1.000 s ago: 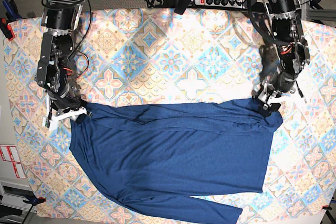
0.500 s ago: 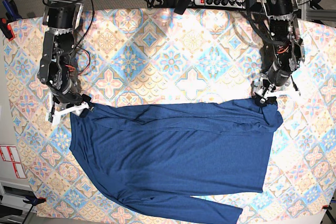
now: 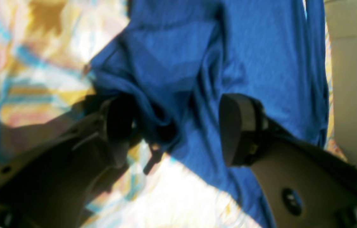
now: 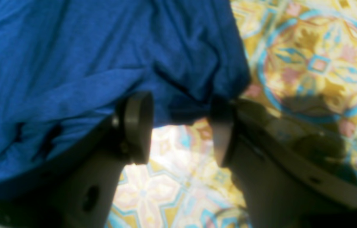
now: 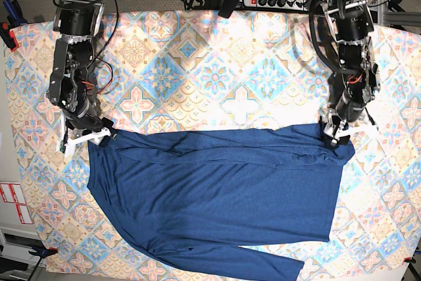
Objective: Fold the T-shirt properly
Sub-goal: 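Hold both corners and drag the shirt across the cloth, then pull both grippers back toward the robot, dragging the shirt along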
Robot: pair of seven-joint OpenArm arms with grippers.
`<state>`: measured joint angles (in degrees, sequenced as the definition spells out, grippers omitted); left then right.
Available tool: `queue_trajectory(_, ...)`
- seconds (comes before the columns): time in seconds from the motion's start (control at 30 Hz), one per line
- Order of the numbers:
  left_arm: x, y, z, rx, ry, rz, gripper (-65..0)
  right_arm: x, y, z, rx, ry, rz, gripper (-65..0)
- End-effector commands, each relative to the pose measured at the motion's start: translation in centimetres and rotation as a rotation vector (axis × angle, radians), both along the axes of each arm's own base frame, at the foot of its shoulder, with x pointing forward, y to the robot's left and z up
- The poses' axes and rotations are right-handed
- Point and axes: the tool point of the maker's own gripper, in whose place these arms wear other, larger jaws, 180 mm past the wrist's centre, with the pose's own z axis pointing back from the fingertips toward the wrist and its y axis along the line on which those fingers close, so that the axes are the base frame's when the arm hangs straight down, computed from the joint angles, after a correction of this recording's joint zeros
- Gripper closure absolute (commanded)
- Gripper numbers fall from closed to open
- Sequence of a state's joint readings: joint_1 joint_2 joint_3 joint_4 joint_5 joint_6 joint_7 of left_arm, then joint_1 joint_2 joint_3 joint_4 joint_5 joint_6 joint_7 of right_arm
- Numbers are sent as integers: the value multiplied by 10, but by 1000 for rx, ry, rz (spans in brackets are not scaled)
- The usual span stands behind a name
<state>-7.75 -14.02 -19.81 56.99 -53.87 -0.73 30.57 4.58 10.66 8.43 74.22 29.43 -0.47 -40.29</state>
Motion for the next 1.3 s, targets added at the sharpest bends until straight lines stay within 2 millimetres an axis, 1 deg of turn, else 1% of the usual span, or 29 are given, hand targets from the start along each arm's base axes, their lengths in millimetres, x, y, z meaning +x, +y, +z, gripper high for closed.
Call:
queue_trajectory(0.0,-2,4,-4,-4,22,10,-415,14,-6,18,-13,-59,-1,-285)
queue_trajectory(0.07,-2,4,-4,-5,21,11,-414,14,-5,18,-10,-58,-2,-285)
queue_trajectory(0.13,-2,4,-4,-5,21,11,-413,13,-1,17,28,-56,-4,-285)
queue_trajectory(0.17,-2,4,-4,-5,21,11,-406,10,2,14,54,-46,-4,-285)
queue_trajectory(0.2,-2,4,-4,-5,21,11,-382,8,5,11,81,-39,-8,-285)
queue_trajectory(0.23,-2,5,-4,-4,21,11,-345,8,7,10,102,-39,-12,-285)
queue_trajectory(0.3,-3,5,-5,-4,24,11,-249,7,10,8,139,-41,-21,-285)
queue_trajectory(0.33,-4,5,-6,-4,26,11,-180,6,11,6,159,-38,-26,-285)
queue_trajectory(0.4,-5,4,-6,-5,27,11,-68,5,14,3,196,-35,-37,-286)
queue_trajectory(0.43,-5,3,-7,-7,29,10,-26,5,15,3,208,-36,-41,-287)
queue_trajectory(0.47,-5,3,-7,-7,29,10,0,4,15,1,216,-34,-45,-288)
queue_trajectory(0.6,-6,3,-8,-9,32,8,0,2,14,-7,253,-16,-69,-289)
queue_trajectory(0.7,-6,4,-8,-7,32,9,0,-7,-1,-20,302,9,-147,-290)
queue_trajectory(0.8,-11,4,-11,-7,41,9,0,-2,-6,-30,363,28,-202,-295)
queue_trajectory(0.87,-12,4,-12,-7,44,9,0,0,-4,-39,389,54,-219,-310)
queue_trajectory(1.0,-12,2,-12,-8,45,7,0,9,-2,-42,410,68,-231,-318)
queue_trajectory(1.17,-13,2,-13,-8,46,7,0,24,-5,-36,402,32,-247,-314)
queue_trajectory(1.2,-13,2,-13,-8,46,7,0,27,-5,-35,405,32,-246,-310)
queue_trajectory(1.27,-13,2,-13,-8,46,7,0,30,-4,-36,412,36,-250,-268)
